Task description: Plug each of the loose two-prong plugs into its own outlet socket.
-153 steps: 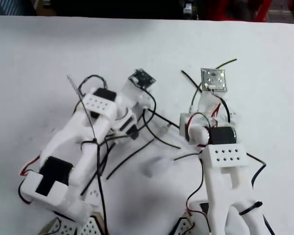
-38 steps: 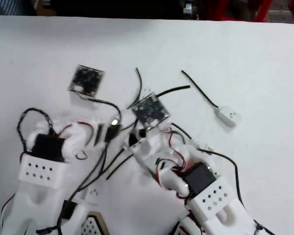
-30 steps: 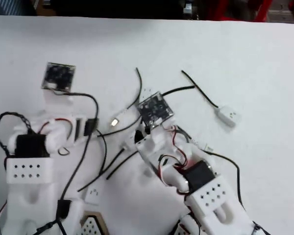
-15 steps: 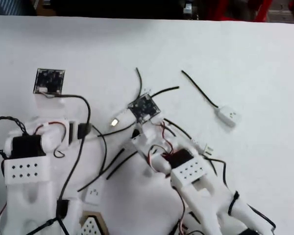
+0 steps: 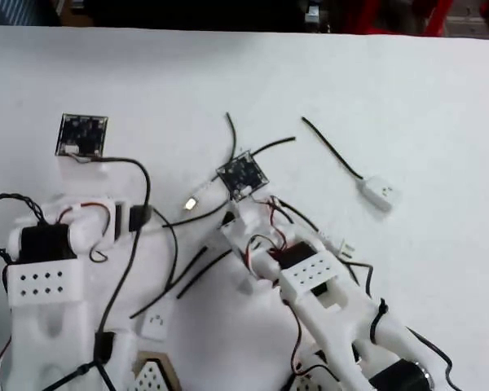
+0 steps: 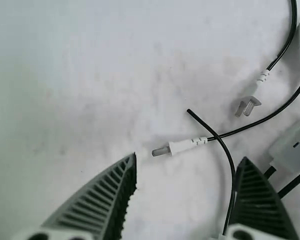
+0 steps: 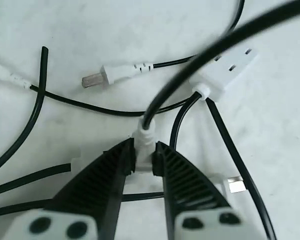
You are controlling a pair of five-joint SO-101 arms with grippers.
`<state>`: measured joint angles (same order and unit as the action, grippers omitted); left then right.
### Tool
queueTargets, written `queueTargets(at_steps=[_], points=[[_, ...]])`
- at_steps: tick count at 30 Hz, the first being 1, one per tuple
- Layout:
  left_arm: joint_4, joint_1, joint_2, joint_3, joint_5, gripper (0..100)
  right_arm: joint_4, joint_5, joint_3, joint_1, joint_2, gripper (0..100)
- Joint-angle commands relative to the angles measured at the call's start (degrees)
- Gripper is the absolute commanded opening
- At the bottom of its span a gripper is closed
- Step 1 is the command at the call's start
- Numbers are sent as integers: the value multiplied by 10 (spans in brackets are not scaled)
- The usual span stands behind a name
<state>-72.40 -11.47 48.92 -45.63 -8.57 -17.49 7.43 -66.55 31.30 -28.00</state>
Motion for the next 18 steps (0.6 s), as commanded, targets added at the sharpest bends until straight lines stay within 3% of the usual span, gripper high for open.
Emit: queueTargets(at_steps=[1, 9, 18], points=[[-6, -6, 13, 4, -2, 309, -3, 7, 1, -12, 12, 17], [-6, -6, 13, 4, -2, 309, -61, 119, 0, -35, 11, 17], [8, -6, 13, -25, -2, 309, -85, 119, -1, -31, 14, 17]])
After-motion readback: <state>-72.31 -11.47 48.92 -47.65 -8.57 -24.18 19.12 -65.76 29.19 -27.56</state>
